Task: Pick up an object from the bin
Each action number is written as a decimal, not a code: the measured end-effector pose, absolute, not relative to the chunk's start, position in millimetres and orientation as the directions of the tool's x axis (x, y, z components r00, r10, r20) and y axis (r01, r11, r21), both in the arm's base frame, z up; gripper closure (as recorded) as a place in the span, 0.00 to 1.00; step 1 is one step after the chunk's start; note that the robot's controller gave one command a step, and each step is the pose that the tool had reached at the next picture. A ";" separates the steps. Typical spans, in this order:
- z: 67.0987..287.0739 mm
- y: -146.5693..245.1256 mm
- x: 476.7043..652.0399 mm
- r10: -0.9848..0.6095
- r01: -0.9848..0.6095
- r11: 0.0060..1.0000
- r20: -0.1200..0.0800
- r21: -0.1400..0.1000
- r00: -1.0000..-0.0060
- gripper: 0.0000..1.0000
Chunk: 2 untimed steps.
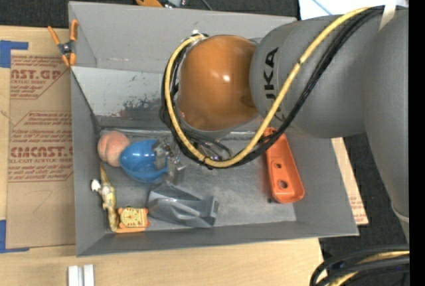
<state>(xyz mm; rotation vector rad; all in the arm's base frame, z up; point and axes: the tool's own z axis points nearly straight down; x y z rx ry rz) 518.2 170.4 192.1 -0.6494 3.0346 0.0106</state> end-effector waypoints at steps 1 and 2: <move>199.3 168.1 522.8 -0.407 -0.407 0.913 -0.066 -0.003 -0.911 1.00; 137.0 200.5 540.0 -0.743 -0.743 0.669 -0.052 -0.027 -0.667 1.00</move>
Offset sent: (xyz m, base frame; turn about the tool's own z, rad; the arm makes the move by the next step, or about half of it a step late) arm 0.0293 0.0425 -0.0701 -0.4931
